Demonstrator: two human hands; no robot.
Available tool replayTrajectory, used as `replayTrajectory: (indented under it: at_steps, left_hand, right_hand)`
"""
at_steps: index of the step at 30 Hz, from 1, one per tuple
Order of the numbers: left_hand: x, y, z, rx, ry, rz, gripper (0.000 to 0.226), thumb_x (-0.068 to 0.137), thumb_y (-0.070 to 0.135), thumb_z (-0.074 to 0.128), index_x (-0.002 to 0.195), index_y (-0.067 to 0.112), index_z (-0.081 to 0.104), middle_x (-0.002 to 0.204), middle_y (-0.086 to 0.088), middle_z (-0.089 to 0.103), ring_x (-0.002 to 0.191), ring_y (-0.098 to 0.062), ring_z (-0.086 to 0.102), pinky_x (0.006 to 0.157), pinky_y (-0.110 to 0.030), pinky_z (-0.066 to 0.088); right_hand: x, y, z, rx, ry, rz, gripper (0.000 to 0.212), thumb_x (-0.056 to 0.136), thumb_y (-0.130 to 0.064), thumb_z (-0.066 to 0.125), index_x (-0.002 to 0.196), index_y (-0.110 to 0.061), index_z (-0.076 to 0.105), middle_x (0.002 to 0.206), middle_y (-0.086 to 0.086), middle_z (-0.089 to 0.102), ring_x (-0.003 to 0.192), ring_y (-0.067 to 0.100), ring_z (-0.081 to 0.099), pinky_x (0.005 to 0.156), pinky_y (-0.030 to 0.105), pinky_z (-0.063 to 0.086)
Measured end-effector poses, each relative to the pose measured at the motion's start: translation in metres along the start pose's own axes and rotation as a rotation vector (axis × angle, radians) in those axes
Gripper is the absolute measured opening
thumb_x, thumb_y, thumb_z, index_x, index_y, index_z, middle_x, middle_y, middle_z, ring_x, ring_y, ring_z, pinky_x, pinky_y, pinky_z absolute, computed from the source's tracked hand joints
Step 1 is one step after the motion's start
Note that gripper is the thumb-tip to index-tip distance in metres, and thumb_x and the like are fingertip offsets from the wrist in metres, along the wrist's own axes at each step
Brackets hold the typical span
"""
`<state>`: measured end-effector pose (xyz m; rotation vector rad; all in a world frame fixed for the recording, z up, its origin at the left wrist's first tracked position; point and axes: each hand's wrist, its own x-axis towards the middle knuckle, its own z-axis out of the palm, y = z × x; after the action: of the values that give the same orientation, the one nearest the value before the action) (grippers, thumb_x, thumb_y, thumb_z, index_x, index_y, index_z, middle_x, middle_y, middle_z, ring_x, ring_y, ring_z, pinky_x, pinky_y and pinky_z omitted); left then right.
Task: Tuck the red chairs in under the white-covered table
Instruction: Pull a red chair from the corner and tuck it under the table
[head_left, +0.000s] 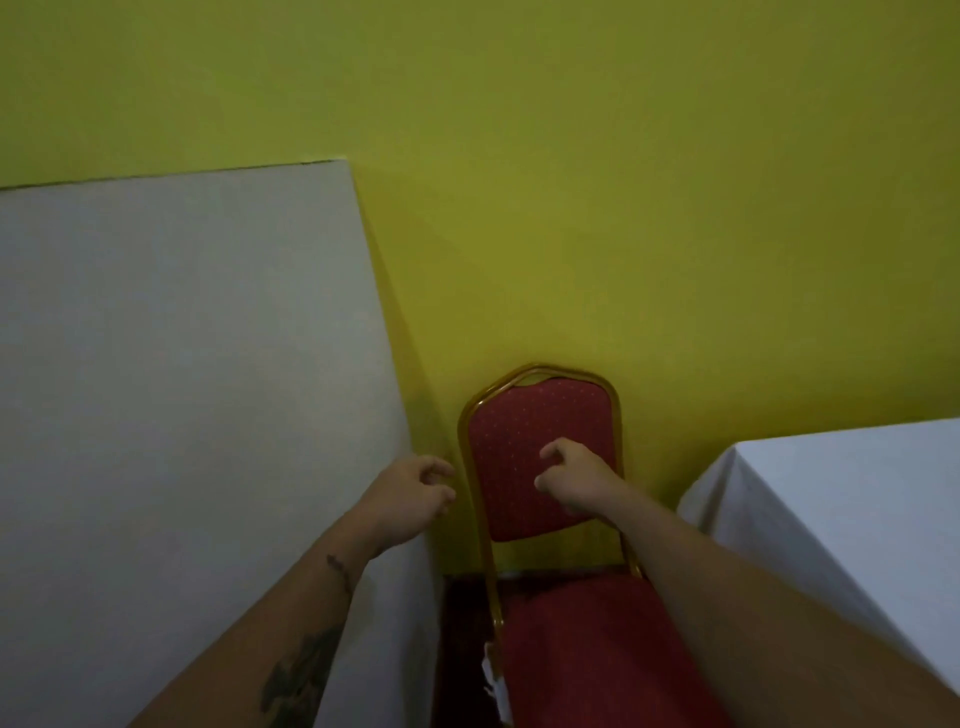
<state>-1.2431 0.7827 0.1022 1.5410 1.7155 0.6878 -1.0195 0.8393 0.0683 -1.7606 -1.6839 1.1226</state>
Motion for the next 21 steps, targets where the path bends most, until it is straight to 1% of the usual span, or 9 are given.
replayTrajectory:
  at_steps: [3,6,8,10,13,16,18,19,21]
  left_hand:
    - [0.061,-0.001,0.008,0.046,-0.028,-0.031,0.031,0.092,0.006,0.059,0.122,0.011,0.065,0.101,-0.018,0.074,0.084,-0.023,0.067,0.065,-0.026,0.047]
    - [0.117,0.0,0.015,0.078,-0.047,-0.032,0.03,0.094,0.008,0.059,0.123,0.014,0.064,0.088,-0.007,0.068,0.077,-0.015,0.062,0.061,-0.022,0.046]
    - [0.155,-0.003,0.02,0.097,-0.063,-0.015,0.027,0.095,0.011,0.059,0.121,0.019,0.064,0.089,-0.003,0.066,0.075,-0.011,0.06,0.06,-0.017,0.046]
    - [0.194,-0.01,0.024,0.108,-0.061,0.0,0.026,0.095,0.013,0.058,0.118,0.022,0.065,0.096,-0.001,0.068,0.081,-0.013,0.062,0.066,-0.017,0.047]
    - [0.259,-0.029,0.035,0.063,-0.057,-0.021,0.03,0.092,0.007,0.059,0.119,0.017,0.066,0.101,-0.003,0.067,0.094,-0.02,0.065,0.076,-0.025,0.049]
    - [0.317,-0.047,0.047,0.013,-0.014,-0.051,0.041,0.083,0.01,0.065,0.122,0.021,0.06,0.117,-0.008,0.064,0.112,-0.028,0.063,0.089,-0.03,0.05]
    - [0.349,-0.06,0.058,0.005,0.029,-0.059,0.062,0.081,0.014,0.069,0.14,0.015,0.052,0.138,-0.013,0.053,0.13,-0.032,0.053,0.105,-0.035,0.046]
    - [0.362,-0.065,0.063,0.022,0.039,-0.072,0.07,0.081,0.015,0.071,0.147,0.013,0.045,0.146,-0.015,0.045,0.135,-0.033,0.048,0.108,-0.035,0.044]
    - [0.383,-0.077,0.071,0.004,-0.001,-0.076,0.072,0.078,0.016,0.074,0.145,0.014,0.045,0.144,-0.015,0.048,0.127,-0.032,0.053,0.103,-0.036,0.048]
  right_hand:
    - [0.066,-0.01,-0.01,0.076,-0.039,0.066,0.046,0.093,-0.021,0.061,0.137,-0.021,0.048,0.108,0.005,0.058,0.092,0.021,0.057,0.081,0.042,0.054]
    - [0.119,-0.019,-0.013,0.157,-0.065,0.138,0.055,0.093,-0.023,0.062,0.145,-0.024,0.043,0.135,0.006,0.048,0.118,0.027,0.05,0.093,0.047,0.051]
    - [0.153,-0.022,-0.009,0.195,-0.069,0.181,0.062,0.09,-0.026,0.063,0.147,-0.026,0.04,0.145,0.007,0.042,0.126,0.03,0.046,0.094,0.049,0.049]
    - [0.185,-0.024,-0.005,0.178,-0.05,0.211,0.069,0.084,-0.03,0.065,0.149,-0.028,0.039,0.148,0.009,0.04,0.128,0.032,0.045,0.096,0.05,0.048]
    - [0.233,-0.024,0.003,0.158,0.002,0.245,0.077,0.08,-0.03,0.064,0.151,-0.025,0.036,0.151,0.013,0.039,0.132,0.033,0.043,0.104,0.051,0.044]
    - [0.283,-0.021,0.015,0.146,0.062,0.281,0.084,0.073,-0.036,0.064,0.151,-0.026,0.035,0.145,0.014,0.046,0.128,0.034,0.048,0.105,0.049,0.044]
    - [0.317,-0.017,0.027,0.151,0.128,0.293,0.087,0.065,-0.044,0.063,0.147,-0.029,0.038,0.142,0.014,0.05,0.128,0.034,0.049,0.107,0.047,0.044]
    - [0.328,-0.017,0.034,0.156,0.157,0.298,0.09,0.063,-0.049,0.063,0.147,-0.028,0.038,0.144,0.015,0.05,0.132,0.036,0.046,0.109,0.047,0.041]
    - [0.344,-0.021,0.048,0.184,0.18,0.337,0.101,0.07,-0.058,0.065,0.155,-0.023,0.024,0.154,0.022,0.037,0.142,0.042,0.033,0.115,0.047,0.032]
